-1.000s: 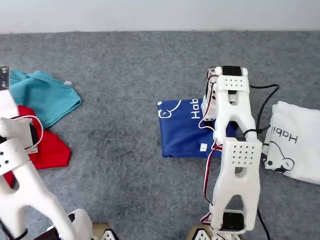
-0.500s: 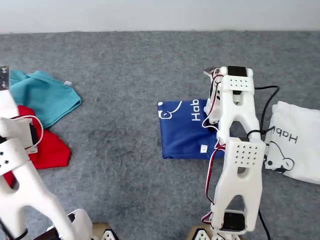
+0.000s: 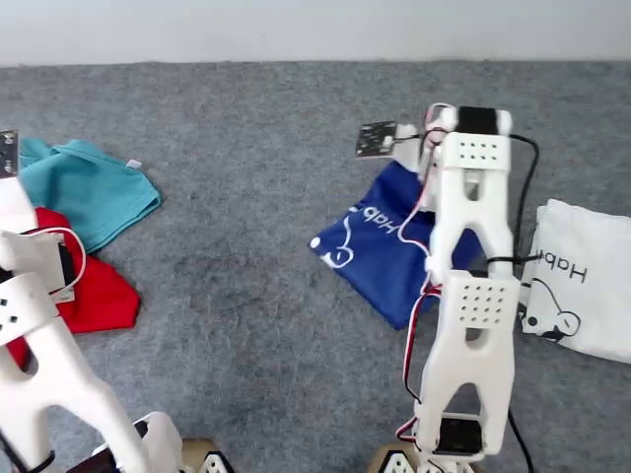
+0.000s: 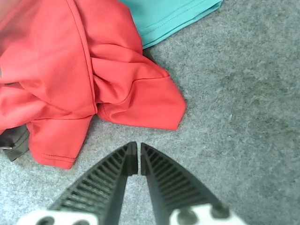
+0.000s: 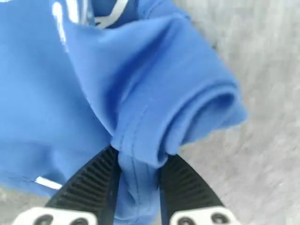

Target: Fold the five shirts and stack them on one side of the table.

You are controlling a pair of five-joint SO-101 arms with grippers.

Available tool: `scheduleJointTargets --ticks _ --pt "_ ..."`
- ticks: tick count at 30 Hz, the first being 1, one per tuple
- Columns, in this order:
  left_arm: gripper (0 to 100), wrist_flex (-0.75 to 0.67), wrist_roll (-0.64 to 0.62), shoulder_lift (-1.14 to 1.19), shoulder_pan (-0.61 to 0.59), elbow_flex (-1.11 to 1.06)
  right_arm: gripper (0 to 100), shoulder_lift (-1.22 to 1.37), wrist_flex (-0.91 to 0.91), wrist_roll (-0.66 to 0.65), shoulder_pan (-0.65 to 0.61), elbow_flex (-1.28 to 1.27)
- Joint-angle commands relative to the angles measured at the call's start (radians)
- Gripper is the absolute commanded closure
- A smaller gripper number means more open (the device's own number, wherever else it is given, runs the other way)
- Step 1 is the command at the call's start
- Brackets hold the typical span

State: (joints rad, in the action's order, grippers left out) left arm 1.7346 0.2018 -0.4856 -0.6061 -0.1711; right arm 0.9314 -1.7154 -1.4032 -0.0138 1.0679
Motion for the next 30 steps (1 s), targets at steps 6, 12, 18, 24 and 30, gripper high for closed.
scheduleJointTargets --ticks 6,12,18,24,30 --pt "98 0.018 0.006 -0.023 -0.002 0.001 76.2 -0.039 -0.024 0.351 -0.021 0.14" --pt "98 0.018 0.006 -0.025 -0.002 -0.051 70.1 -0.045 -0.067 0.893 -0.022 0.269" --pt "98 0.018 0.006 -0.025 -0.003 -0.054 70.1 -0.077 -0.085 1.381 -0.019 0.302" --pt "98 0.018 0.006 -0.025 -0.003 -0.054 70.1 -0.252 -0.085 1.551 -0.041 0.097" --pt "98 0.017 0.008 -0.025 -0.002 -0.054 69.9 -0.481 -0.081 1.743 -0.074 -0.249"
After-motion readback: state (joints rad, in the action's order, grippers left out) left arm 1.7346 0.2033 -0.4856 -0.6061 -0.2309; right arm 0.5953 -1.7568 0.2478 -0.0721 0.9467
